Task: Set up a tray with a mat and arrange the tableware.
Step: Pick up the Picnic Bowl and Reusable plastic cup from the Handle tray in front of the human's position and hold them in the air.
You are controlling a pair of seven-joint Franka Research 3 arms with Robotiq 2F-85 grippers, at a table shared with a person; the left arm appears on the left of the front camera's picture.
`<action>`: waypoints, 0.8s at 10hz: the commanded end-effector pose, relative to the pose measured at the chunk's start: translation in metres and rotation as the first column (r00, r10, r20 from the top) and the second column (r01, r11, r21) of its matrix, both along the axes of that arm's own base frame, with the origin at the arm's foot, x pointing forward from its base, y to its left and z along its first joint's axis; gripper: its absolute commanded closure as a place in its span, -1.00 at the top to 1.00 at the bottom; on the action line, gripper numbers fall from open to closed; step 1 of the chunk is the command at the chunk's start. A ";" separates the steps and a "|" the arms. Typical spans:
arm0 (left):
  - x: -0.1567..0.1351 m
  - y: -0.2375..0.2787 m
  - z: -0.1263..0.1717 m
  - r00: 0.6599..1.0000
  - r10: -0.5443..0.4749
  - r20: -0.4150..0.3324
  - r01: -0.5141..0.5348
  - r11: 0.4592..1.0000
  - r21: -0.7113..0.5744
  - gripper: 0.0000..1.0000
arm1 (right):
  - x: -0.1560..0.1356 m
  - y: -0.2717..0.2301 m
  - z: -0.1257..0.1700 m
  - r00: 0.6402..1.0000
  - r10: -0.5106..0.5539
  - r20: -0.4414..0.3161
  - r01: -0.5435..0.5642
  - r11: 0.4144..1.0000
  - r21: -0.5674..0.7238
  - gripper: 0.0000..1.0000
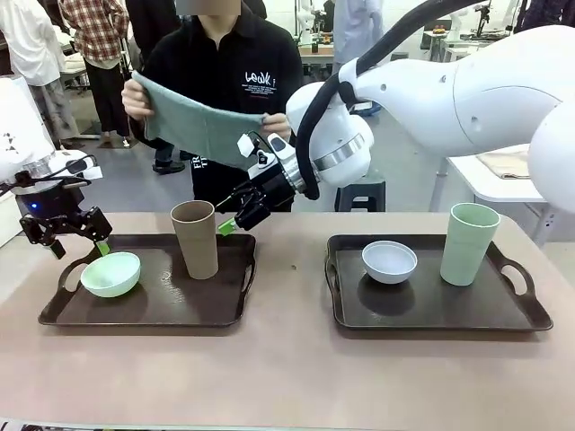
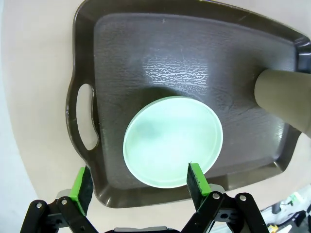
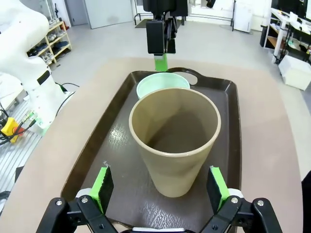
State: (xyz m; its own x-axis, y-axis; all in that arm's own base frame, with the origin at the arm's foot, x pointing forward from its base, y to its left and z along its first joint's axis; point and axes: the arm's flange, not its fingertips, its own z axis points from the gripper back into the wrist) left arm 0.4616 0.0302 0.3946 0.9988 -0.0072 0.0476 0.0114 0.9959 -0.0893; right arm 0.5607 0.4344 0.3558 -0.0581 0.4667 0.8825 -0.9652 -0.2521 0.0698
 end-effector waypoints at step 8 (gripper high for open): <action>0.021 -0.004 -0.041 1.000 -0.001 -0.029 0.001 1.000 0.012 1.00 | 0.016 0.032 -0.032 0.999 0.020 0.031 -0.021 1.000 0.015 1.00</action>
